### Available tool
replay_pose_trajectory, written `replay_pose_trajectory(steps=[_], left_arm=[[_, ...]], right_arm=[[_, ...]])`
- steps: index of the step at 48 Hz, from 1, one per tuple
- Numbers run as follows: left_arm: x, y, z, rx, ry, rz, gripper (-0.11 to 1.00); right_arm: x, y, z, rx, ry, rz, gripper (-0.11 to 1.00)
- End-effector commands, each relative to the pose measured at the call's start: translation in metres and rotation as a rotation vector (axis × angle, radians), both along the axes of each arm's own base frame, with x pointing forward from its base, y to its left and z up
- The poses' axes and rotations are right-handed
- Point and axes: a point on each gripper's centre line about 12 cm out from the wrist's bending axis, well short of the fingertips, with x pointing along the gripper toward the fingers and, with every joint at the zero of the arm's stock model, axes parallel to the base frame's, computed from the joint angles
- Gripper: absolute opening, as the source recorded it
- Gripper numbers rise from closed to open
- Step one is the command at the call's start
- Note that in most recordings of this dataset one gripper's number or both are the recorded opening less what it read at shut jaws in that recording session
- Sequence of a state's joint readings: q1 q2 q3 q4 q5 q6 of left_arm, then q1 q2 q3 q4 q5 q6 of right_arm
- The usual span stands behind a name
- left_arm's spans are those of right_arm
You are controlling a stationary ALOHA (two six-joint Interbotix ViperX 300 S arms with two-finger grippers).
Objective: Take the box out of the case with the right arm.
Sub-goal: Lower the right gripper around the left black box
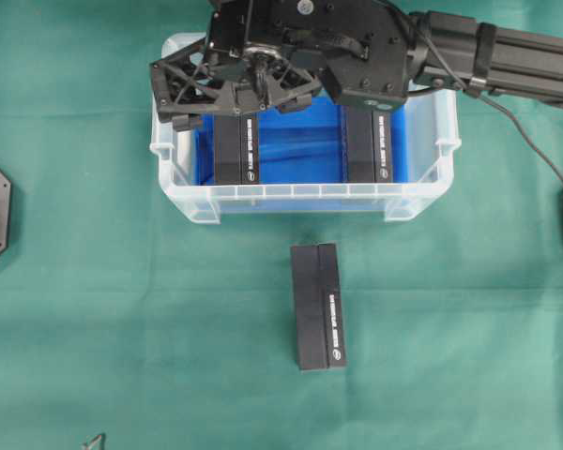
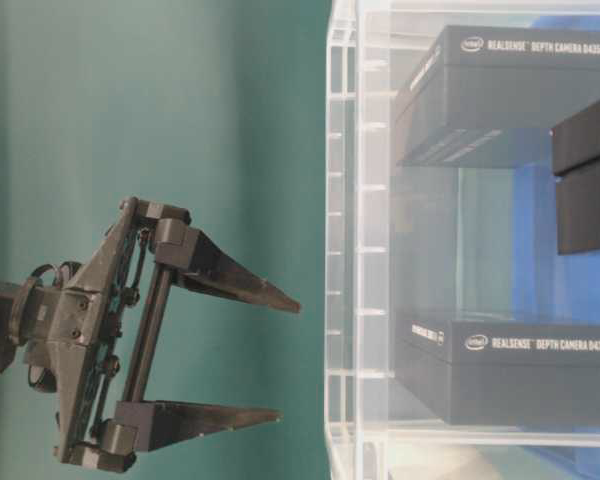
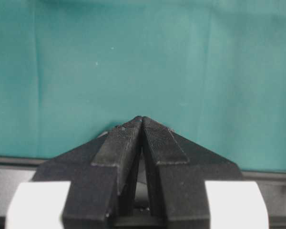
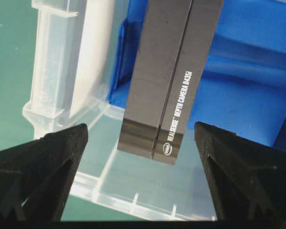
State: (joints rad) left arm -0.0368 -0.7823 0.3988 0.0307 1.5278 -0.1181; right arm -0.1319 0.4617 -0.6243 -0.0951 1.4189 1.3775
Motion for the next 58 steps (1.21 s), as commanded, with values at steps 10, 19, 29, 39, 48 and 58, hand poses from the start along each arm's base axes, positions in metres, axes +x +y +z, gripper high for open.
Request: replay_pose_trajectory(steps=[10, 19, 29, 39, 48, 58], left_arm=[[0.0008, 0.0006, 0.0081, 0.002, -0.025, 0.003, 0.0], [0.0008, 0.0006, 0.0076, 0.002, -0.023, 0.003, 0.0], [0.0009, 0.0006, 0.0077, 0.002, -0.025, 0.003, 0.0], [0.0008, 0.0006, 0.0081, 0.002, -0.025, 0.003, 0.0], [0.0008, 0.0006, 0.0076, 0.002, -0.023, 0.003, 0.0], [0.0009, 0.0006, 0.0082, 0.002, -0.026, 0.003, 0.0]], right_arm=[[-0.0023, 0.0016, 0.018, -0.013, -0.044, -0.001, 0.94], [-0.0019, 0.0002, 0.0165, -0.017, -0.04, -0.003, 0.94], [-0.0019, 0.0002, 0.0165, -0.017, -0.04, -0.003, 0.94], [-0.0019, -0.0006, 0.0165, -0.018, -0.041, -0.005, 0.94], [0.0013, -0.0017, 0.0146, -0.02, -0.058, -0.004, 0.94], [0.0023, -0.0027, 0.0122, -0.02, -0.058, -0.005, 0.94]])
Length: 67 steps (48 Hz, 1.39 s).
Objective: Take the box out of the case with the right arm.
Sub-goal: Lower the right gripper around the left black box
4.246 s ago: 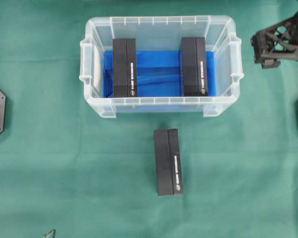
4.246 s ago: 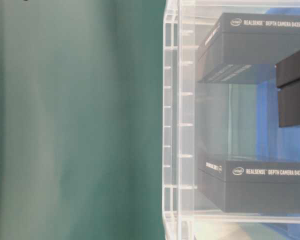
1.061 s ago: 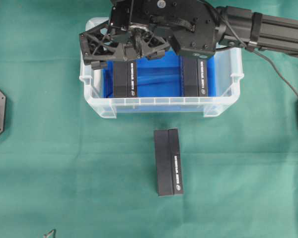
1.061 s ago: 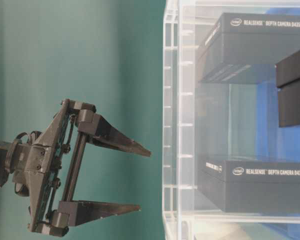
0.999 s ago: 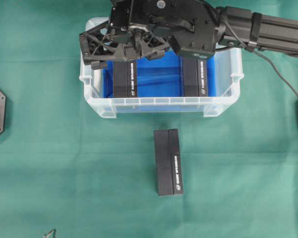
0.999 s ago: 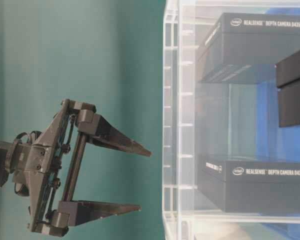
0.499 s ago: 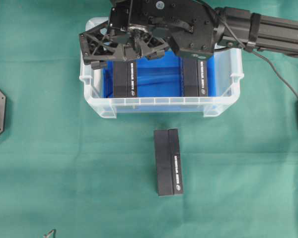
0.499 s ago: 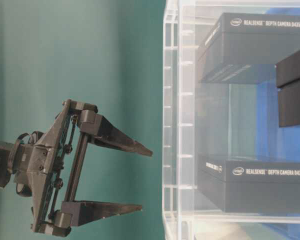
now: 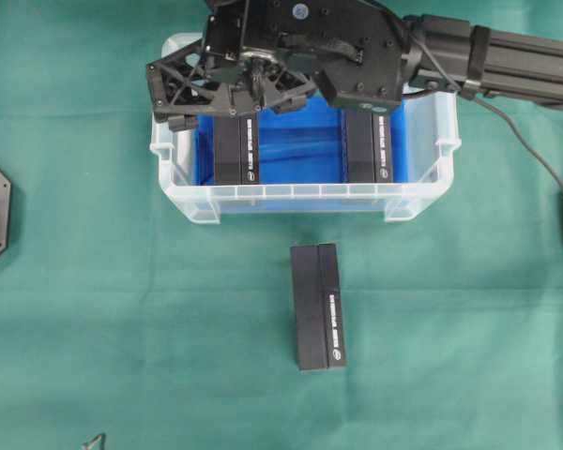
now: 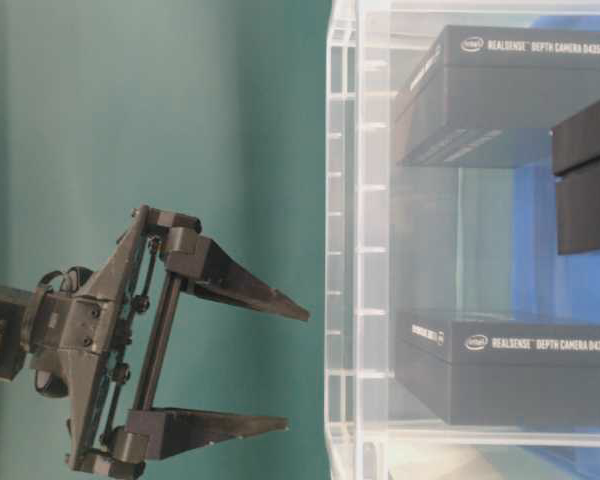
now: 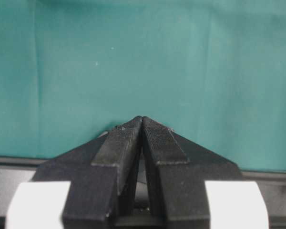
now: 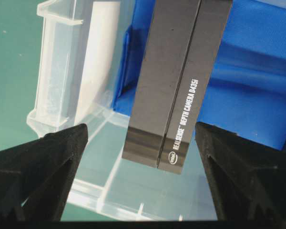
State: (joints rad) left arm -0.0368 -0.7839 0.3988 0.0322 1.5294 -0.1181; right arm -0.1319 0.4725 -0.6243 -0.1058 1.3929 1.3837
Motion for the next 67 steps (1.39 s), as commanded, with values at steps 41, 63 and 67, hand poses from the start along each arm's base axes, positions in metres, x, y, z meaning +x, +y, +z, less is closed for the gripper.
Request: replay_pose_trajectory(steps=[41, 63, 67], left_arm=[[0.003, 0.001, 0.007, 0.0, -0.02, 0.005, 0.0], [0.005, 0.0, 0.006, 0.0, -0.017, 0.003, 0.0], [0.005, 0.0, 0.006, 0.0, -0.015, 0.003, 0.0]], right_arm=[[-0.002, -0.004, 0.006, -0.007, -0.017, -0.003, 0.94], [-0.002, -0.012, -0.028, -0.005, -0.002, -0.011, 0.94], [-0.001, -0.013, -0.036, -0.004, -0.005, -0.01, 0.94]])
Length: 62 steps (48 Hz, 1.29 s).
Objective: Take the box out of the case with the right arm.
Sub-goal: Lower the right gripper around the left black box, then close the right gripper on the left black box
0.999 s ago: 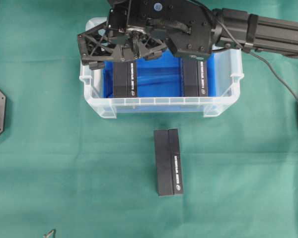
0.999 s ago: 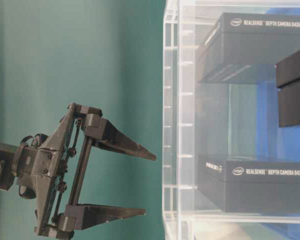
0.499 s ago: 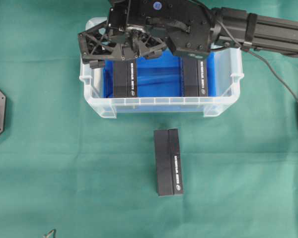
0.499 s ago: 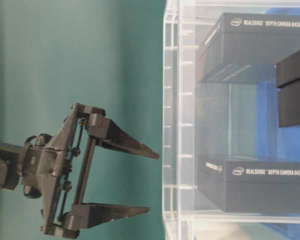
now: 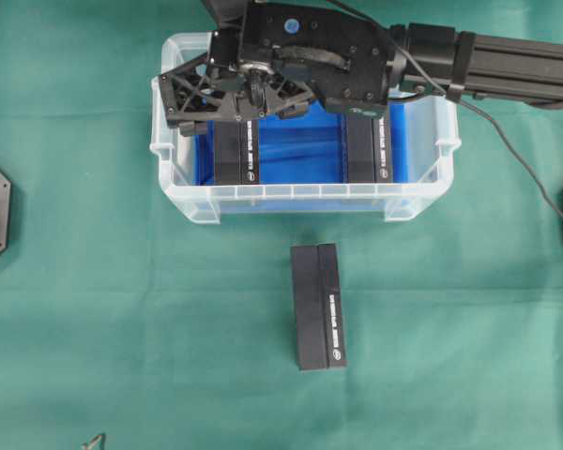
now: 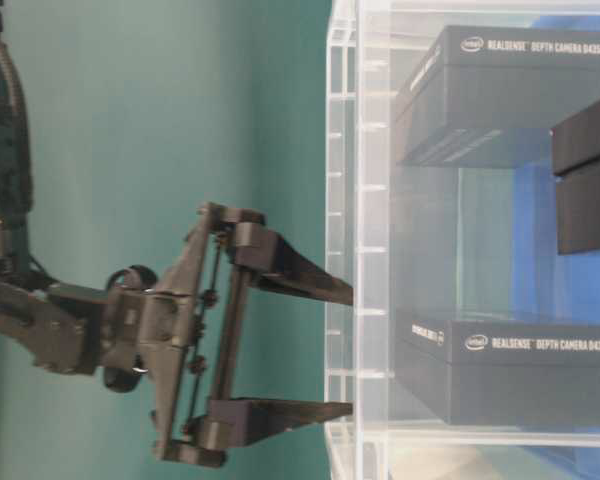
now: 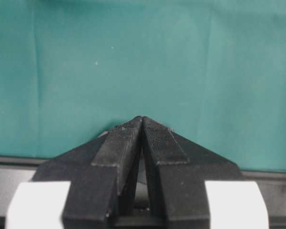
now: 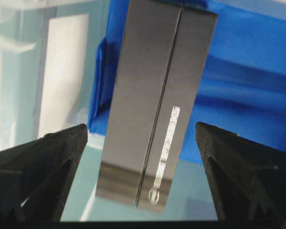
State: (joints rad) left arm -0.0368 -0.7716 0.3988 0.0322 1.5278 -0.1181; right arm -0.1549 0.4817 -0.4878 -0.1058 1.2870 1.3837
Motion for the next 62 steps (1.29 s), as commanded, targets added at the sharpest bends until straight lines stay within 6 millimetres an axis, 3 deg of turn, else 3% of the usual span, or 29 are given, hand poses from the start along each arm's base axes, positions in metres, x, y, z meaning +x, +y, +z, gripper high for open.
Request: replay_pose_trajectory(steps=[1, 22, 62], left_arm=[[0.002, 0.0, 0.008, 0.001, -0.026, 0.002, 0.0], [0.002, 0.0, 0.007, 0.0, -0.025, 0.003, 0.0], [0.002, 0.001, 0.006, 0.002, -0.023, 0.002, 0.0]], right_arm=[[0.0, -0.002, 0.009, -0.009, -0.045, 0.001, 0.94], [0.007, -0.002, -0.033, 0.029, -0.023, -0.001, 0.94], [0.009, 0.004, -0.05, 0.075, 0.004, -0.025, 0.94]])
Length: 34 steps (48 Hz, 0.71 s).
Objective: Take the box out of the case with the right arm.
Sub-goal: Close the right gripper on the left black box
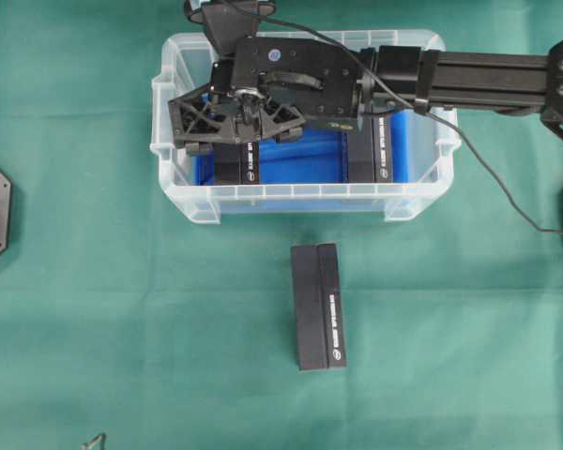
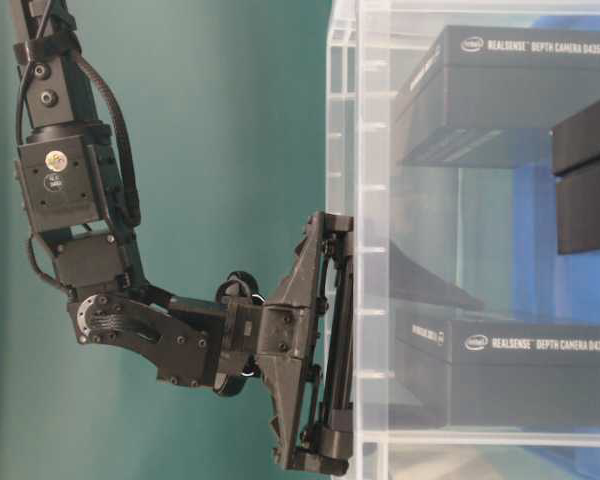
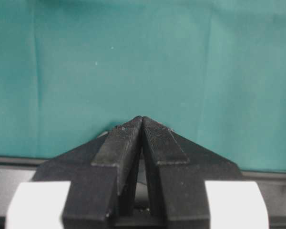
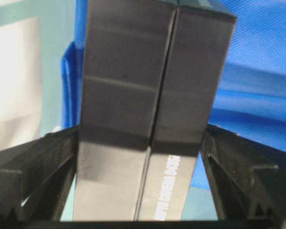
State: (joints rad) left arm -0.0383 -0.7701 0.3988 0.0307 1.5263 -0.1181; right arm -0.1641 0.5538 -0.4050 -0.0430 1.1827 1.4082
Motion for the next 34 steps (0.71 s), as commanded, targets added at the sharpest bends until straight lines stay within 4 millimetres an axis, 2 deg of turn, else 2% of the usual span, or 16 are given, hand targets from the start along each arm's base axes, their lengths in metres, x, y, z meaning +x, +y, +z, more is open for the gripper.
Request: replay_pose_trajectory(steps=[1, 15, 21, 34], left_arm=[[0.0018, 0.0008, 0.0061, 0.002, -0.022, 0.004, 0.0], [0.0018, 0.001, 0.0061, 0.004, -0.022, 0.005, 0.0], [0.0018, 0.0008, 0.0061, 0.002, -0.022, 0.004, 0.0], [0.0018, 0.0008, 0.0061, 0.002, -0.022, 0.004, 0.0]], right_arm=[[0.0016, 0.0024, 0.0127, -0.004, -0.034, 0.003, 0.94], [0.0011, 0.0025, 0.0126, 0.0, -0.03, -0.007, 0.9], [0.0014, 0.0033, 0.0126, 0.007, -0.034, -0.035, 0.68], [0.0019, 0.0062, 0.0131, 0.005, -0.034, -0.032, 0.68]])
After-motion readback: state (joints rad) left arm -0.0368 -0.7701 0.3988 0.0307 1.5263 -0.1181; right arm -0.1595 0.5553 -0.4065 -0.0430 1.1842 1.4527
